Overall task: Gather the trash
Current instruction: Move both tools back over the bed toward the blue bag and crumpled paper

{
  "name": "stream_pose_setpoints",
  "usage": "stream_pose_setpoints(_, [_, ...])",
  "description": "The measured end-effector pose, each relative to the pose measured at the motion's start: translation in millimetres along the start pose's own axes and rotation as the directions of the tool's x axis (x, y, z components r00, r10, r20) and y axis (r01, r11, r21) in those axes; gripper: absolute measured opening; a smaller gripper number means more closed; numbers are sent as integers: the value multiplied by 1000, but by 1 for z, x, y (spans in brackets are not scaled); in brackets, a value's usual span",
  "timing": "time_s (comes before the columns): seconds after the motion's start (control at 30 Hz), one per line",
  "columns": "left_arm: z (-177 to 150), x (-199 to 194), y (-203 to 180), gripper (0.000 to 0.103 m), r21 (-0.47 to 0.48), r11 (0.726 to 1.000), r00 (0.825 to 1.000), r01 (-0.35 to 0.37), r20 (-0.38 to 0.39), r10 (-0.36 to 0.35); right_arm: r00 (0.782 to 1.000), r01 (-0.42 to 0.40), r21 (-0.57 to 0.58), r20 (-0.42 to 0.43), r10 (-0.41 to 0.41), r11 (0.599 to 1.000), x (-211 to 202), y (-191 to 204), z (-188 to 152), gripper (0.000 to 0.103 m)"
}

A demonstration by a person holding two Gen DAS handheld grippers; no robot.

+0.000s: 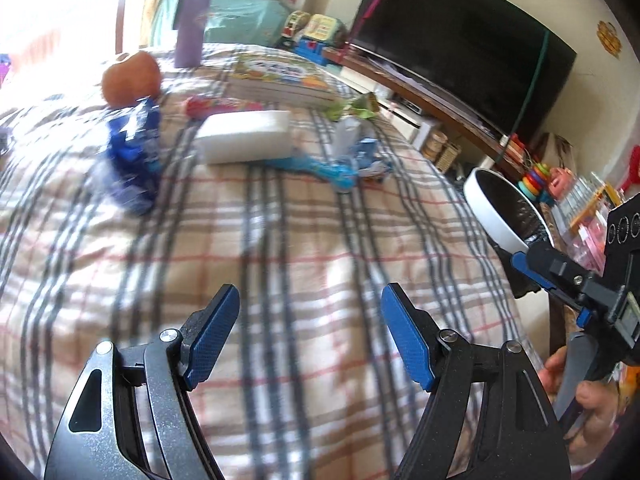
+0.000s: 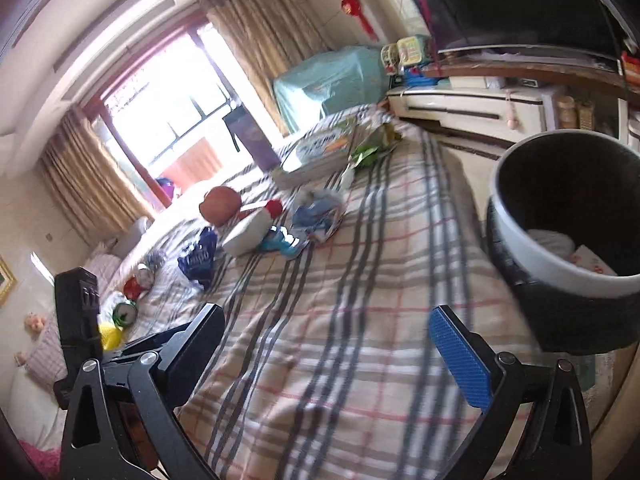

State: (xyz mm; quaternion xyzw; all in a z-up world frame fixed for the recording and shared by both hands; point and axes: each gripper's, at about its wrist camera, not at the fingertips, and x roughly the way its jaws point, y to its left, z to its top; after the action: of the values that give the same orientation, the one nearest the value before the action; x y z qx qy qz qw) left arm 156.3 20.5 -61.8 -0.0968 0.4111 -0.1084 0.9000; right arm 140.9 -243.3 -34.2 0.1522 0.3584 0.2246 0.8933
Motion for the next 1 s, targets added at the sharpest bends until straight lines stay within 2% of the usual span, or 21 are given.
stream_pose_setpoints(0.07, [-1,-2,6,75,-7,1000,1000,-11,3,11,1000,-6,-19,-24,5,1000,9,7,-1,103])
stream_pose_setpoints(0.27, [-3,-6,31,75,-45,998,999,-51,2,51,994,46,-46,-98,-50,998,34,22,2,103])
stream_pose_setpoints(0.37, [-3,-7,43,75,-66,995,998,-68,4,69,992,98,-48,-75,-101,994,41,24,6,103])
stream_pose_setpoints(0.53, [2,-5,55,75,-83,992,995,-95,9,97,989,121,-21,-82,-122,992,58,18,13,103])
stream_pose_setpoints(0.67, [4,-2,63,75,-99,989,994,-108,7,109,986,163,-12,-43,-163,987,64,15,17,103])
stream_pose_setpoints(1.0, [35,15,81,80,-105,981,985,-164,32,168,992,119,-32,-45,-121,992,92,22,36,102])
